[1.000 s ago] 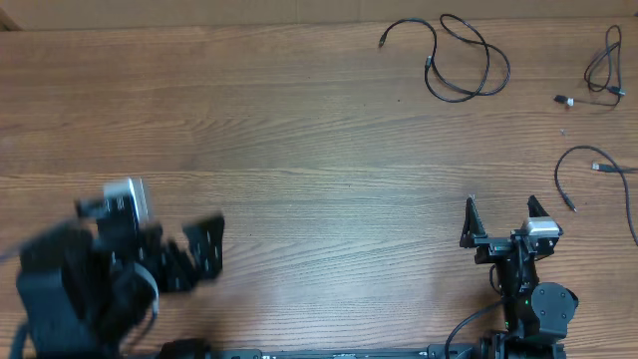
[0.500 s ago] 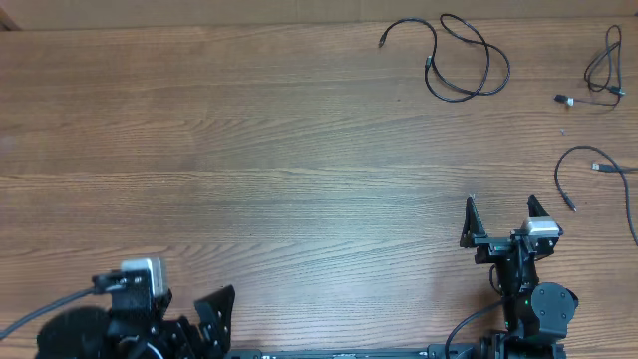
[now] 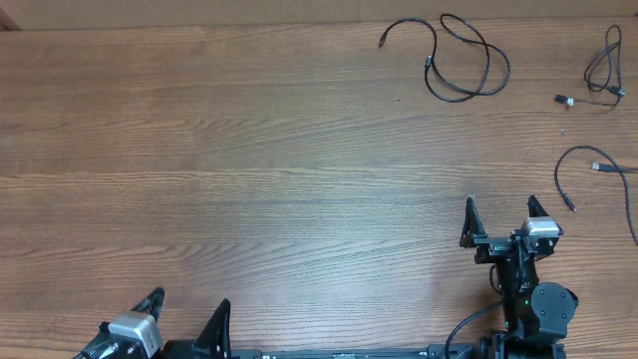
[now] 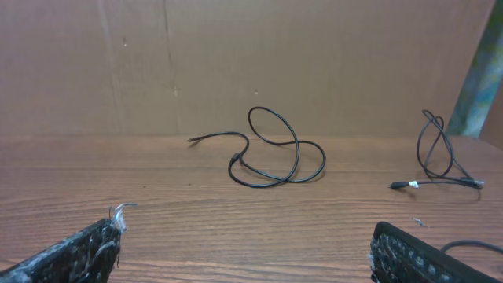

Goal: Untangle cables

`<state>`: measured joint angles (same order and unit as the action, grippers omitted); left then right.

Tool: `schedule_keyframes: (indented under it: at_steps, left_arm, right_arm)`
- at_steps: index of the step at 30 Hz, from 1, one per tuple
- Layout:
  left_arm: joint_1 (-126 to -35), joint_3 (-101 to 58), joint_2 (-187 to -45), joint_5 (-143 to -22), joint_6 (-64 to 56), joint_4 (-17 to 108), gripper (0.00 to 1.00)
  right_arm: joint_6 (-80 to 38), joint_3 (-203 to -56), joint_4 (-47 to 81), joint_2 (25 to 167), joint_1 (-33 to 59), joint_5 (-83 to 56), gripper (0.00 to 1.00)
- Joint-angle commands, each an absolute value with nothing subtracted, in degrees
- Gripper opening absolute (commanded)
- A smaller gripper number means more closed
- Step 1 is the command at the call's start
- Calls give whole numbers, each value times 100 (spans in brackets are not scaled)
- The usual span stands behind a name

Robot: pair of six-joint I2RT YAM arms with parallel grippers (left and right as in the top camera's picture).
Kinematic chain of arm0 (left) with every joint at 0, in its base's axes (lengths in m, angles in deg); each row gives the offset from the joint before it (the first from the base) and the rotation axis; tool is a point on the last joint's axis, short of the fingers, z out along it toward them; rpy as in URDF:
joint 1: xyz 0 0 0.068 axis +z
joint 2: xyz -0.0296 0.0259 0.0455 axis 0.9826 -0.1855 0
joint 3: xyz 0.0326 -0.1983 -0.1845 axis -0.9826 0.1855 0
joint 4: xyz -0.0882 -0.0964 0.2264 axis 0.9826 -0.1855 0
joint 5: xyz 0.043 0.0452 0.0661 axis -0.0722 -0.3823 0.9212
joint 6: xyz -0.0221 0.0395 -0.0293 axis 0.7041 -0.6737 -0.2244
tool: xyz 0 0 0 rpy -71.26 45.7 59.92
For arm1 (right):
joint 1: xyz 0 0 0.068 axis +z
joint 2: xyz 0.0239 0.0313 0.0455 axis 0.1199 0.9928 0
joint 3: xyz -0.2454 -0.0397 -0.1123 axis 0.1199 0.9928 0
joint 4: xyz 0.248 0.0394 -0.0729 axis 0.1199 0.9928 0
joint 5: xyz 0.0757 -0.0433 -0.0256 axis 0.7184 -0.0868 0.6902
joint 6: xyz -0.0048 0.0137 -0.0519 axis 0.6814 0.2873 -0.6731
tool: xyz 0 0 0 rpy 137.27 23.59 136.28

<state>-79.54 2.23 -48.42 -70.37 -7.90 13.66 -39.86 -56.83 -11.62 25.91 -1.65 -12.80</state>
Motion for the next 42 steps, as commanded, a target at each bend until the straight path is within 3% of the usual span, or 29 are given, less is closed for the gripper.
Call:
schedule_keyframes:
  at_steps: [1,16,23,28,42]
  left_arm:
    - [-7895,846,-4584,-6908,-1172,1952,99]
    - [-7893,4168,-4455,-6357,-1452,6113,100]
    - [-7893,5298,-4455,-6071,-1454,7355,99]
    - [-7893,5744,-4452,-5767,-1452,7851,99]
    - [-7893,5777,-4452,-5714,-2245,7512,99]
  right_arm:
    - [-4012,-5619,-1186,2534,-182,-1286,100]
    - [-4012,-5619,-1186,2534,-182,-1286,100]
    - [-4012,-5619,-1186,2534,-182,-1286,100]
    - [-4012,-5619,-1186,2534,-182,-1286,100]
    - [-4012,-5619,-1186,2534,-182,-1286,100]
